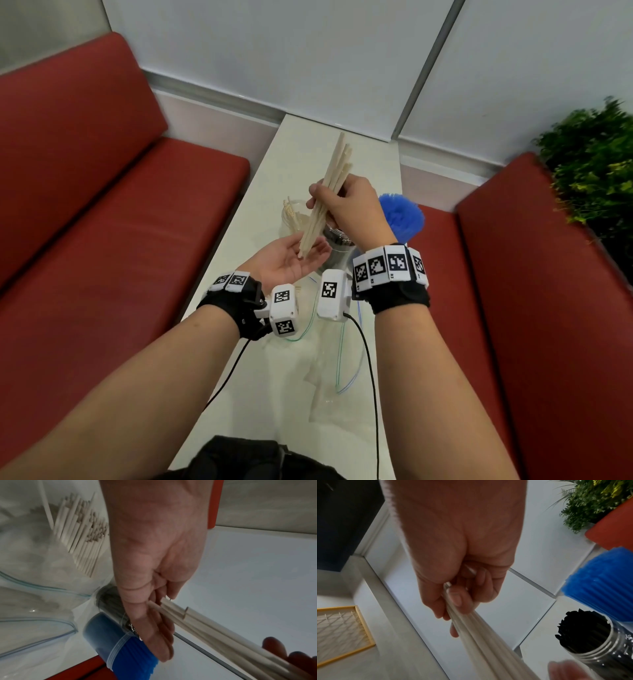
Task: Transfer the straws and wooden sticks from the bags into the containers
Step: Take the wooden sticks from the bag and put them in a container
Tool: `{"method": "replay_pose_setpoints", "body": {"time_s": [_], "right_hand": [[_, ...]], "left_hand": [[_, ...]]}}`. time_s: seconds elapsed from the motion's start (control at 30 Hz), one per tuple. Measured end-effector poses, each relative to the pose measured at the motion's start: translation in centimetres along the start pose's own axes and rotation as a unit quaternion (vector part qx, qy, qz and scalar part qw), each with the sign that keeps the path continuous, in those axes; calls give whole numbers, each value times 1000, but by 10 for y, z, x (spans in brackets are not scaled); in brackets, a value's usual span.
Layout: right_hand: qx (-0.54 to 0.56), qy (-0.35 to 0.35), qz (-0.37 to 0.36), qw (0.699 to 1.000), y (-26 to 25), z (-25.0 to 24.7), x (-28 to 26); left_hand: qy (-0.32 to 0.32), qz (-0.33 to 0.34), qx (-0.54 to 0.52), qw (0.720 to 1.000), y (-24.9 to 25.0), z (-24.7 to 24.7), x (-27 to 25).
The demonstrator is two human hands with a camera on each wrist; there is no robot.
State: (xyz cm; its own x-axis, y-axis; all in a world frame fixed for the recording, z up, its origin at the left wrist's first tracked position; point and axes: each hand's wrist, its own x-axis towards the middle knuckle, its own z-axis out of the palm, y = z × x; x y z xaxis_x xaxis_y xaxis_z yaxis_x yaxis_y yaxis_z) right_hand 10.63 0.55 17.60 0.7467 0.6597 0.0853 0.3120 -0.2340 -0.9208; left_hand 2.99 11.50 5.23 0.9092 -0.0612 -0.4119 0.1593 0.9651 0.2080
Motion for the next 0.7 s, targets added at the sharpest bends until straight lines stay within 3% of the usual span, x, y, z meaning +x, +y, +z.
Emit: {"method": "replay_pose_setpoints", "body": {"time_s": [0.23,0.47,0.7], "right_hand": [[-42,11,-24,999,-4,-8,-1],[-69,27,-42,996,-6,-3,0],[-61,-57,-17,996,-7,-10,2]], "left_hand": [[12,2,-10,1000,-4,3,-1],[-24,-131,25,991,1,0,1],[3,-191,114,975,9,3,5]]}}
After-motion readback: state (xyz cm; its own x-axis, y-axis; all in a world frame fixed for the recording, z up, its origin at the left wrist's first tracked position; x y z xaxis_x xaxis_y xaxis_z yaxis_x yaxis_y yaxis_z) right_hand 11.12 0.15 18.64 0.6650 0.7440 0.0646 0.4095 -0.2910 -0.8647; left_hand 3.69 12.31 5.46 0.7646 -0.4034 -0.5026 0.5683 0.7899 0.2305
